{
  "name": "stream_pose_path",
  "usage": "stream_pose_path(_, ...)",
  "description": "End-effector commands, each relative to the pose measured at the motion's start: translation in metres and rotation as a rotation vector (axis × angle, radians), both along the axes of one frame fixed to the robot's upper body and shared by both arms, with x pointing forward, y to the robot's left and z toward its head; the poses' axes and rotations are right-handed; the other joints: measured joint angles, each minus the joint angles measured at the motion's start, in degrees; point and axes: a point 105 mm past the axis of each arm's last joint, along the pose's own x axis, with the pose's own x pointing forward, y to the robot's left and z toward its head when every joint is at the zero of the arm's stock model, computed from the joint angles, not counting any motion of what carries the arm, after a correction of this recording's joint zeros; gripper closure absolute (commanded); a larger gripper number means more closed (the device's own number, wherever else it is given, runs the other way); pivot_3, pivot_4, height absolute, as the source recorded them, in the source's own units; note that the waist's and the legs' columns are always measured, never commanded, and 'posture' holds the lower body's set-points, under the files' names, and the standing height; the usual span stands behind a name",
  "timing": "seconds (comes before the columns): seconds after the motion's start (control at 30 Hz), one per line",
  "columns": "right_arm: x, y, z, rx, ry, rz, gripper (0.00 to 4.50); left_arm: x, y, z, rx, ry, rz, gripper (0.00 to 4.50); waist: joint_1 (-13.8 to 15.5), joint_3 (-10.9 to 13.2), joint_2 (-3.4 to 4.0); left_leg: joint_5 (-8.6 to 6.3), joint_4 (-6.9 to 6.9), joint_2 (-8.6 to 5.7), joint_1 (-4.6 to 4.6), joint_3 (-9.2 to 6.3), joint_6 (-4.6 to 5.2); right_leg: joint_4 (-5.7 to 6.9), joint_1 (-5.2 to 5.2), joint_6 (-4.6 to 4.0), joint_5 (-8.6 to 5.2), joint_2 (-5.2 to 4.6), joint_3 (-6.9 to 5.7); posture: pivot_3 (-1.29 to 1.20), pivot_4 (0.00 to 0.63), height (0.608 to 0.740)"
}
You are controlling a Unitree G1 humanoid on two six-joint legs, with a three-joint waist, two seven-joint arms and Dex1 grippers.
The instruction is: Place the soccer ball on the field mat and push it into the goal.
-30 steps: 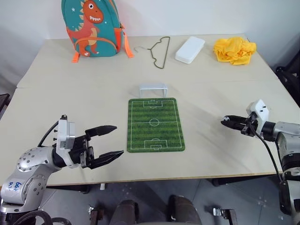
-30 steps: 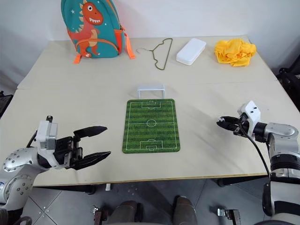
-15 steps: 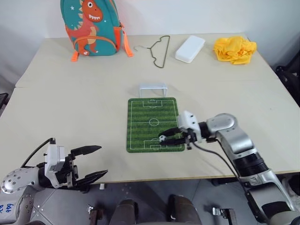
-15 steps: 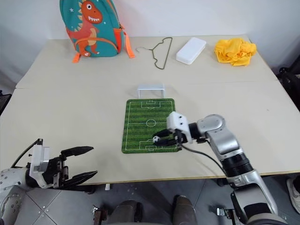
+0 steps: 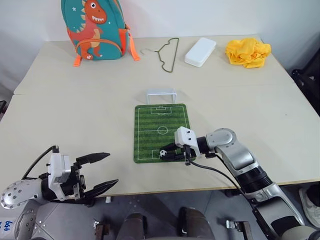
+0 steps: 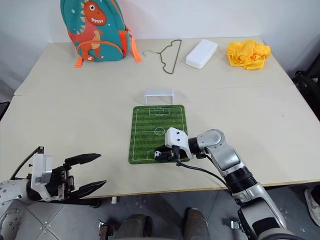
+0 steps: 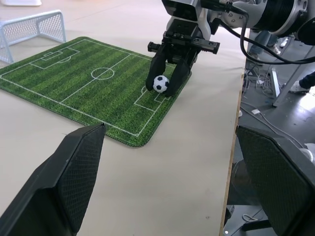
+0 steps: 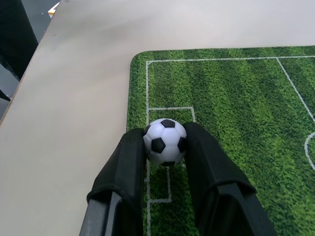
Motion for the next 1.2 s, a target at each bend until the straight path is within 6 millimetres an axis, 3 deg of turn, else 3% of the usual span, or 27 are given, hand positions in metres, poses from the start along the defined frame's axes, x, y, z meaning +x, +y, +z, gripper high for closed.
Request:
stream_pose_path(0.03, -0.001, 0.004, 0.003, 0.0, -0.028, 0.031, 3.66, -0.002, -0.003, 0.013, -0.009, -0.044, -0.013, 0.0, 0.0, 0.0, 0.0, 0.0, 0.0, 0.0, 0.0, 0.01, 0.0, -0.01, 0.0, 0.0, 0.0, 0.0, 0.0, 0.0, 0.15, 0.74)
stream_pose_path(0.23, 0.004, 0.005, 0.001, 0.006, -0.004, 0.004, 3.66, -0.001, -0.004, 0.015, -0.013, -0.048, -0.013, 0.0, 0.0, 0.0, 0.0, 0.0, 0.0, 0.0, 0.0, 0.0, 0.0, 0.0, 0.0, 0.0, 0.0, 0.0, 0.0, 0.0, 0.15, 0.74)
stream_pose_path(0.4, 0.003, 0.006, 0.003, 0.019, -0.027, 0.019, 2.0, -0.002, -0.004, 0.015, -0.02, -0.044, -0.013, 0.0, 0.0, 0.0, 0.0, 0.0, 0.0, 0.0, 0.0, 0.0, 0.0, 0.01, 0.0, 0.0, 0.0, 0.0, 0.0, 0.0, 0.15, 0.74)
stream_pose_path(0.67, 0.004, 0.008, 0.009, 0.059, -0.034, 0.019, 2.0, -0.002, -0.005, 0.015, -0.03, -0.042, -0.012, 0.0, 0.0, 0.0, 0.0, 0.0, 0.0, 0.0, 0.0, 0.01, 0.0, 0.0, 0.0, 0.0, 0.0, 0.0, 0.0, 0.0, 0.15, 0.74)
stream_pose_path(0.8, 0.004, 0.005, 0.039, 0.227, -0.048, 0.028, 2.0, -0.002, -0.006, 0.016, -0.043, -0.044, -0.012, 0.0, 0.0, 0.0, 0.0, 0.0, 0.0, 0.01, 0.0, 0.0, 0.0, 0.0, 0.0, 0.0, 0.0, 0.0, 0.0, 0.0, 0.15, 0.74)
stream_pose_path(0.93, -0.007, -0.02, 0.066, 0.333, -0.045, 0.093, 2.0, -0.005, -0.005, 0.017, -0.046, -0.035, -0.017, 0.0, 0.3, 0.0, 0.01, -0.01, 0.0, 0.01, 0.0, -0.01, 0.01, -0.02, 0.01, 0.0, 0.0, 0.0, 0.0, 0.0, 0.15, 0.74)
stream_pose_path(1.07, -0.002, -0.058, 0.073, 0.287, -0.067, 0.026, 2.0, -0.006, -0.003, 0.018, -0.038, -0.03, -0.032, 0.0, 0.4, 0.0, 0.0, -0.04, 0.0, 0.0, 0.0, -0.03, 0.07, -0.07, 0.06, 0.0, 0.0, 0.0, -0.01, 0.0, 0.15, 0.74)
stream_pose_path(1.2, -0.006, -0.082, 0.062, 0.201, -0.103, 0.011, 2.92, -0.004, -0.004, 0.019, -0.032, -0.037, -0.051, 0.0, 0.2, 0.0, 0.0, -0.05, -0.01, 0.01, 0.02, 0.04, 0.08, -0.07, 0.04, 0.0, 0.0, 0.01, -0.01, 0.0, 0.15, 0.74)
